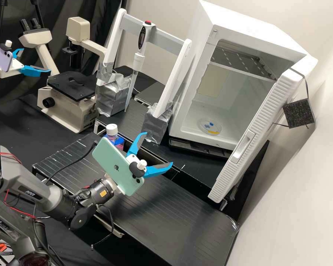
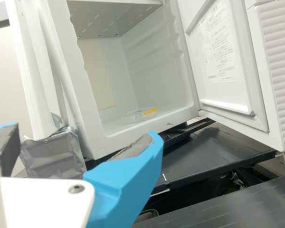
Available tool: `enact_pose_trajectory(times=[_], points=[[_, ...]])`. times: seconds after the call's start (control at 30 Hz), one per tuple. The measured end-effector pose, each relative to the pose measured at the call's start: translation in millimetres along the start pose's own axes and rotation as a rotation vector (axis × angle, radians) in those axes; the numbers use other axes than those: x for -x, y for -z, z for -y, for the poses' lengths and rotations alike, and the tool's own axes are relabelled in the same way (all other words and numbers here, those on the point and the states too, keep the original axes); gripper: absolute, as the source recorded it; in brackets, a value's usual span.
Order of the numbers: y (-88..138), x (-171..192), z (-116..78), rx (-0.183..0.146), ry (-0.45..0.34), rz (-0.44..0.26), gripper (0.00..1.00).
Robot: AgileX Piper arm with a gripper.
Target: Open the door
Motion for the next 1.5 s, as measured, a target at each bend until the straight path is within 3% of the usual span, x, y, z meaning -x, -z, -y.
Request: enact_pose_trajectory(times=[0.97, 1.5], points=[[-5.6, -0.9, 2.7, -0.028, -0.007, 0.03, 1.0], [-5.0, -6.2, 5.0, -0.015, 0.012, 0.019, 1.0]])
